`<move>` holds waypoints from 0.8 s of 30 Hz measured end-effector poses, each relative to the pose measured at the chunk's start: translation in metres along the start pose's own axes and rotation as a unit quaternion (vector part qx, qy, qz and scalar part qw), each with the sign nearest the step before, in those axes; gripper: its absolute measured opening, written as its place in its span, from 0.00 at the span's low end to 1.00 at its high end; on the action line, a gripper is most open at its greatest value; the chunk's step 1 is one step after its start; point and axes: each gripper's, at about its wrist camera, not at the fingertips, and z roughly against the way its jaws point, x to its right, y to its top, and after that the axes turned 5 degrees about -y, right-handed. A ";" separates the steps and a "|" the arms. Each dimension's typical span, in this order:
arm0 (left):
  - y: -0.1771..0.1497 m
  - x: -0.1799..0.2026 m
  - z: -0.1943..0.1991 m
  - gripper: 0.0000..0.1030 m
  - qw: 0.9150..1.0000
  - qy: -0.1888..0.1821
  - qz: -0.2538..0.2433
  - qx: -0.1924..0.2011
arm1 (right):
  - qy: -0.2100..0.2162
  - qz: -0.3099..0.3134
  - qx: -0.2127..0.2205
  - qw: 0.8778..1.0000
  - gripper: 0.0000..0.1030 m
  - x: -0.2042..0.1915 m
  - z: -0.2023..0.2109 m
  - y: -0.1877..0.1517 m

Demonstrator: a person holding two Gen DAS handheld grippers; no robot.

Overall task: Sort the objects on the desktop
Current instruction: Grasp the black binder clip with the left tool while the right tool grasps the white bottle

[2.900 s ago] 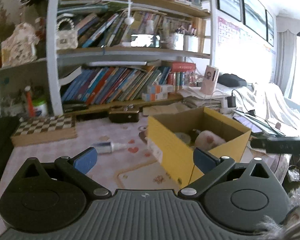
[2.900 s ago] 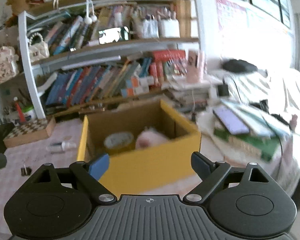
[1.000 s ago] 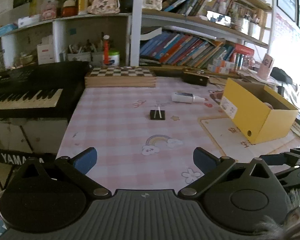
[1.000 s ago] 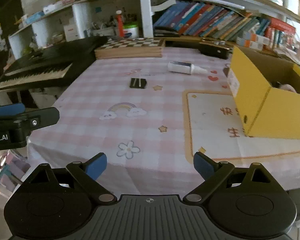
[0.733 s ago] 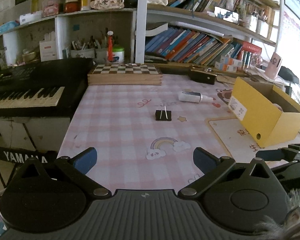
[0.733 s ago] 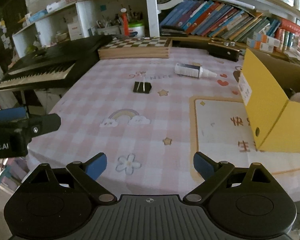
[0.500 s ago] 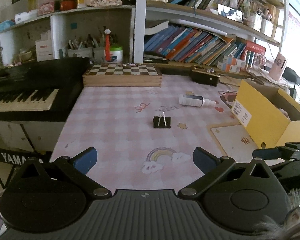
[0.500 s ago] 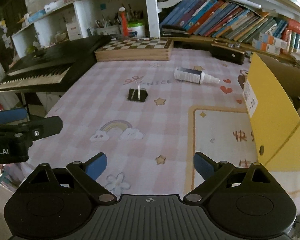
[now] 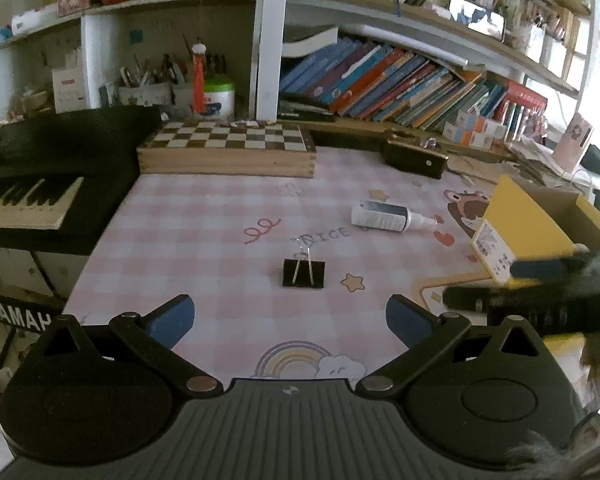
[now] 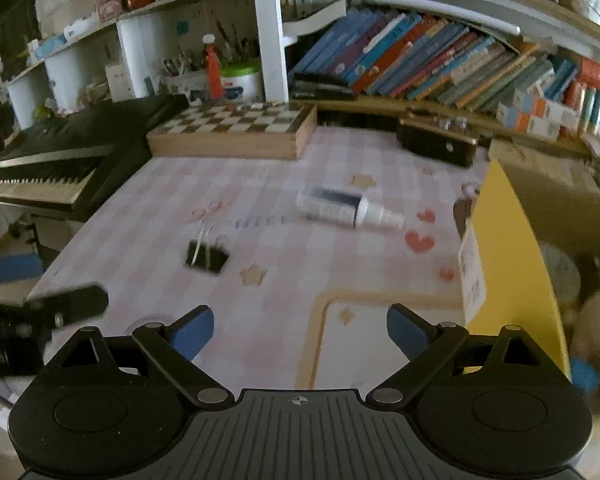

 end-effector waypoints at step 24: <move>0.032 0.016 -0.132 0.60 0.997 0.016 -0.026 -0.067 | 0.052 0.216 -0.053 0.974 0.88 -0.001 -0.129 0.106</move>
